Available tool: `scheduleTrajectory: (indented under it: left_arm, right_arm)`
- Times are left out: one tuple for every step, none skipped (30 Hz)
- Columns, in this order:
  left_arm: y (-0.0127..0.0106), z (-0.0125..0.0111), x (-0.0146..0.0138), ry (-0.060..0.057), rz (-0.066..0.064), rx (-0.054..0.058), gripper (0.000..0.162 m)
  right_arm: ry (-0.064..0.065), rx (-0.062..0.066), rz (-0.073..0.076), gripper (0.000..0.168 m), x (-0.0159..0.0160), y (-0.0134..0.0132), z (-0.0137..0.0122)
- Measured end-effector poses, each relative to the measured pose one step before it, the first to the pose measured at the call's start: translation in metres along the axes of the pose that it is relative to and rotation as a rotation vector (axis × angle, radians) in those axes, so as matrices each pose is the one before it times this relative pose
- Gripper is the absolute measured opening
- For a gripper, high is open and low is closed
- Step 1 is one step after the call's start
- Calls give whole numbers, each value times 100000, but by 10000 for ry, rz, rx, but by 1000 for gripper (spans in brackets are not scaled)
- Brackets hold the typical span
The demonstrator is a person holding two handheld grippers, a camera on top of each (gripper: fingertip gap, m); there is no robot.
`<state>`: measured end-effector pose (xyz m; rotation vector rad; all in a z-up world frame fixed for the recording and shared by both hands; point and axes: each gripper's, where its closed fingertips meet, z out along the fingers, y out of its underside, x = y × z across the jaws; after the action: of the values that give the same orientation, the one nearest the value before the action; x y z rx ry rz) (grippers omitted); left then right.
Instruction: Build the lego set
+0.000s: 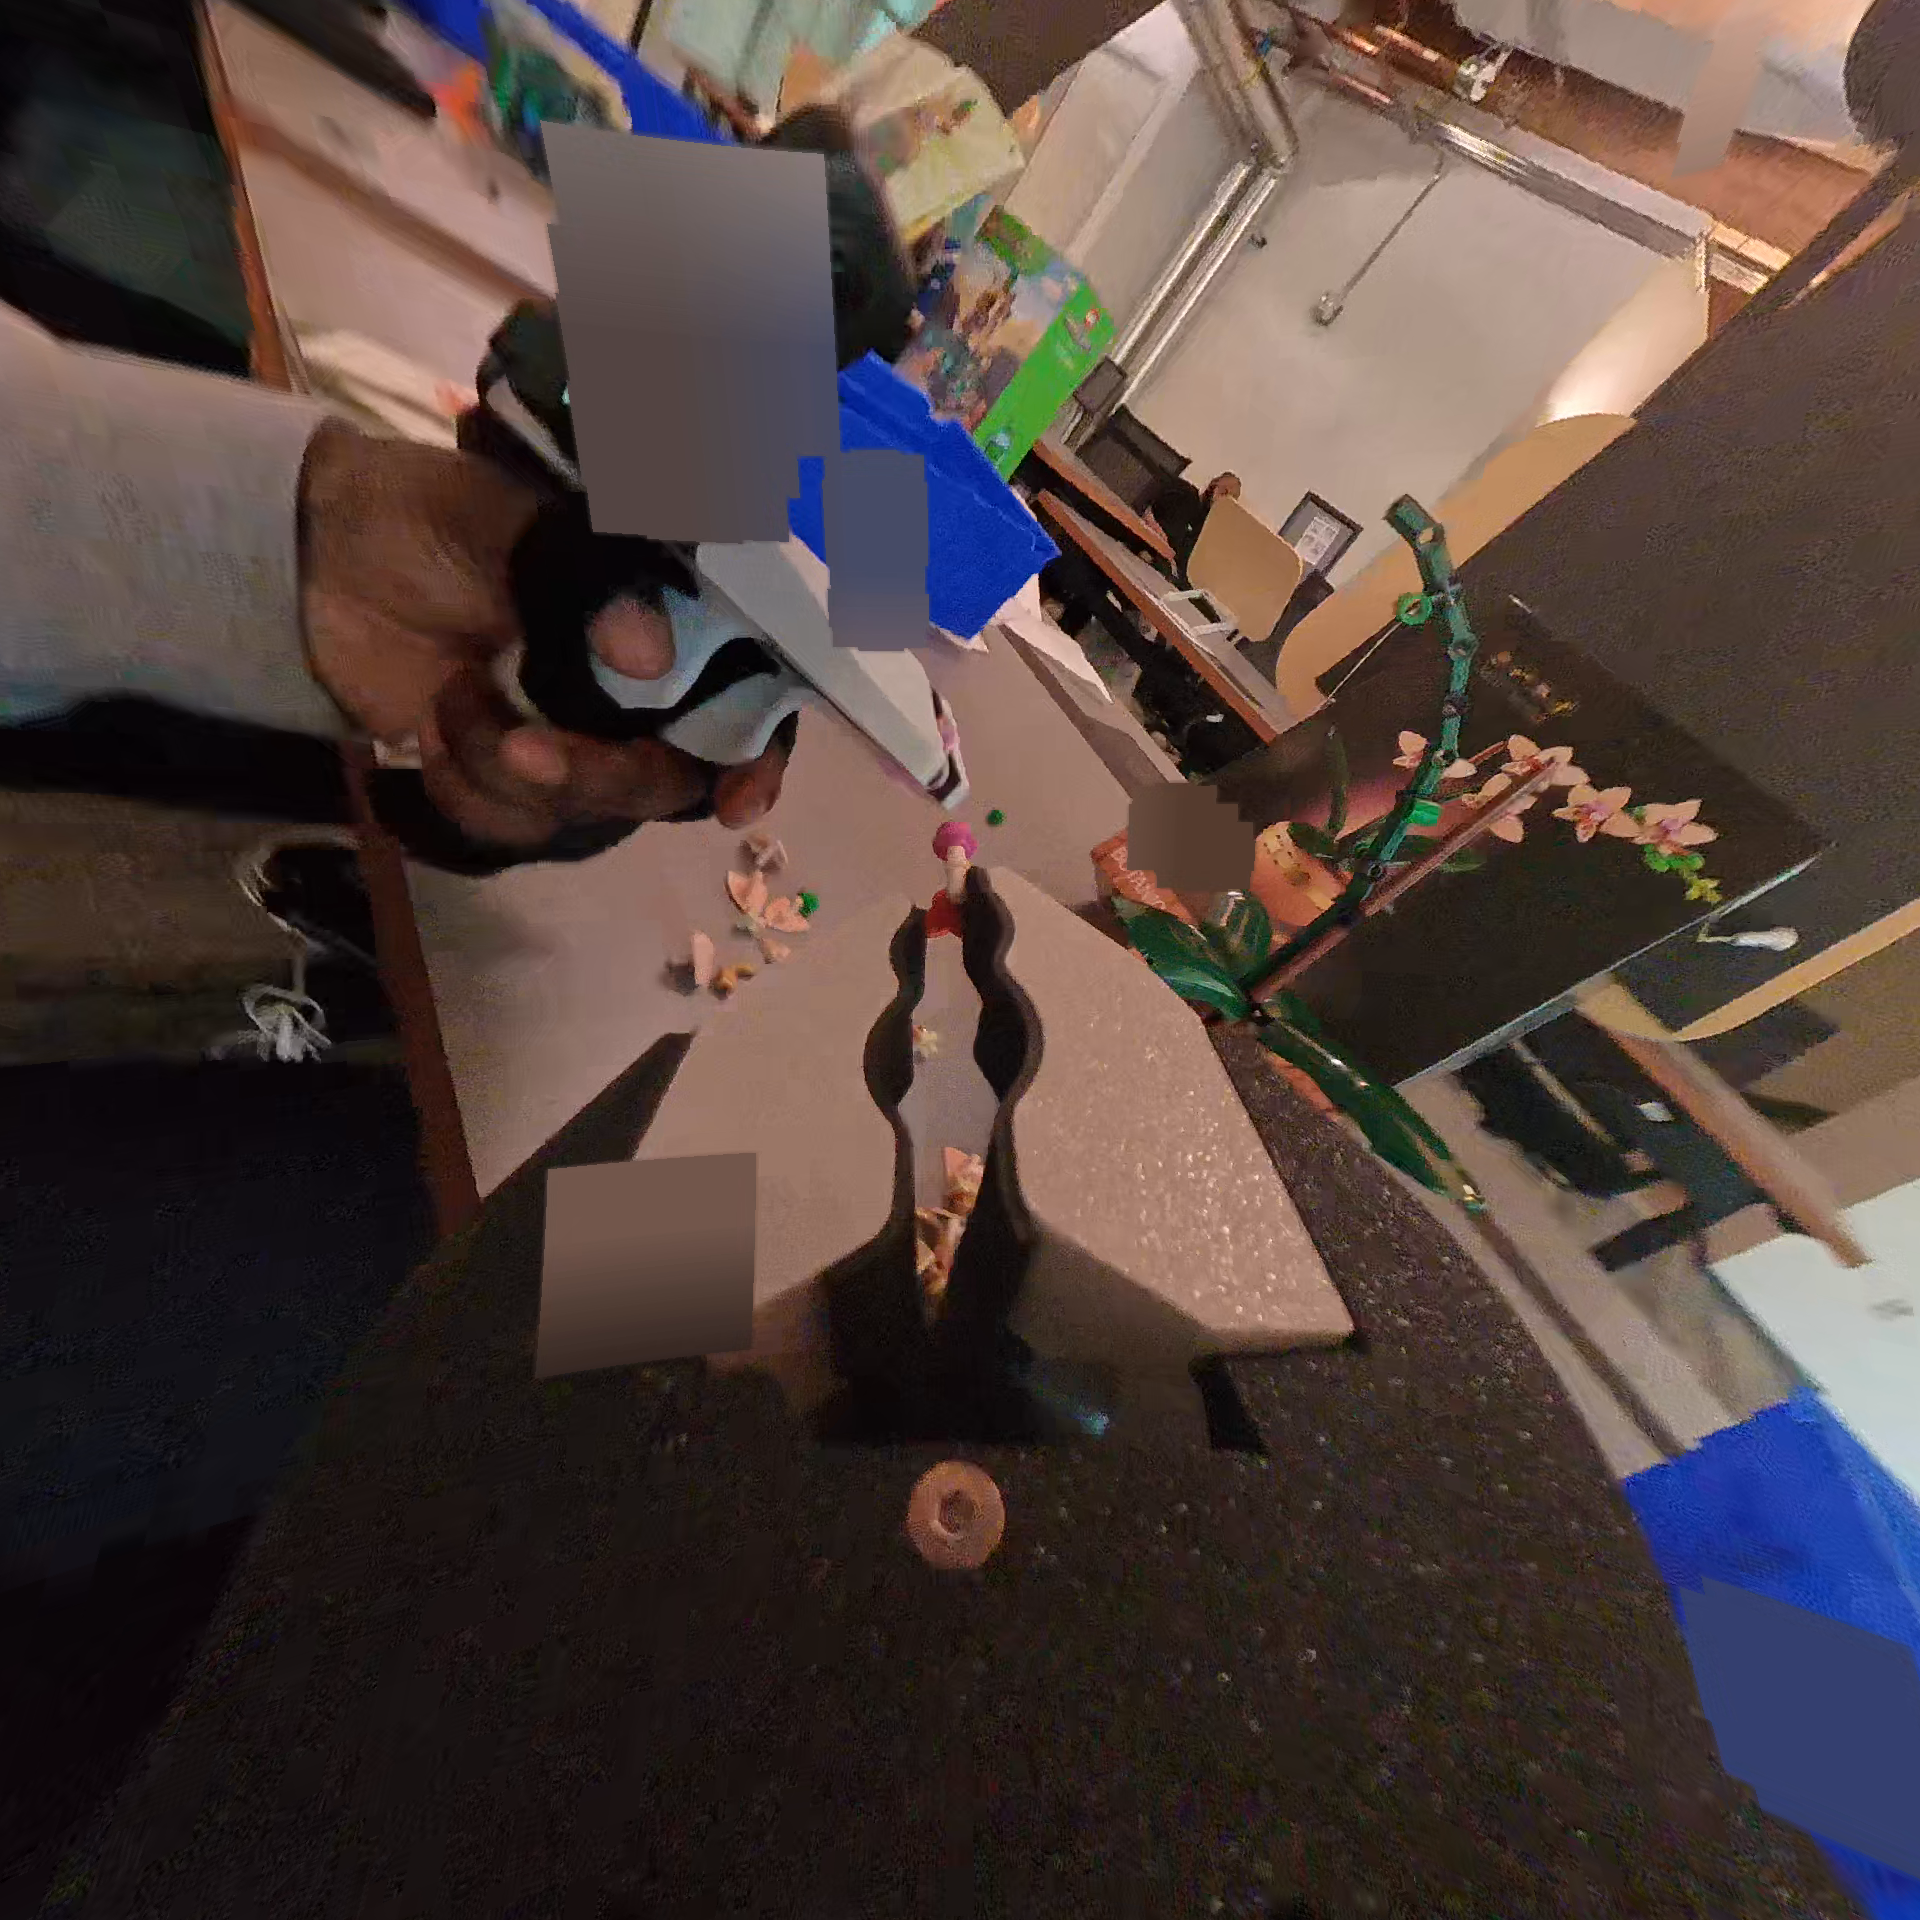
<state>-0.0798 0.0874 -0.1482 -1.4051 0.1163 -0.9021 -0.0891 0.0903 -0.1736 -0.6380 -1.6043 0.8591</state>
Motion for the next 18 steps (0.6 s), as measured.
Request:
scheduleTrajectory:
  left_arm:
    - [-299,-126,50,94,-147,184,7]
    - [42,-73,-388,-250,116,-28,6]
    - [176,-44,-491,-326,243,-94,5]
    - [147,-8,-258,-148,98,-85,5]
    - [147,4,-363,-207,-51,-119,4]
    - [362,-21,-933,-615,69,-301,4]
    - [853,-83,-1521,-1043,431,-677,4]
    - [1218,-170,-1917,-1339,850,-956,4]
    - [1247,-170,-1915,-1400,943,-966,4]
    - [1012,-39,-1347,-1057,785,-777,4]
    - [789,87,-782,-670,565,-611,6]
    - [587,178,-363,-374,354,-436,13]
    - [461,239,-35,-112,184,-301,22]
    - [378,247,72,10,61,-218,30]
    - [260,183,41,25,36,-125,32]
    - [120,46,-15,13,28,-86,34]
    - [-124,-67,29,59,21,68,36]
    - [-422,-190,176,174,-58,322,36]
  right_arm:
    - [-114,479,868,6,246,-361,-183]
    - [-238,549,755,6,-18,-529,-186]
    - [-83,344,481,6,48,-308,-105]
    - [56,38,170,6,183,81,-33]
    - [51,-164,-25,6,169,357,-25]
    - [5,-71,-88,5,33,218,-4]
    - [-110,-92,24,6,-54,229,-13]
    - [-128,-213,76,6,22,492,151]
    - [-59,-292,26,6,59,699,91]
    - [-7,-298,-31,6,169,779,164]
    - [-46,-309,-86,6,47,782,138]
    - [-35,-331,-95,6,45,778,223]
    - [40,-169,-123,6,92,450,141]
    - [11,-50,-85,6,28,185,99]
    - [-48,-65,-22,6,-5,114,78]
    - [-21,-112,-36,6,18,213,74]
    - [53,-137,-116,6,110,298,27]
    - [75,-153,-160,6,124,272,68]
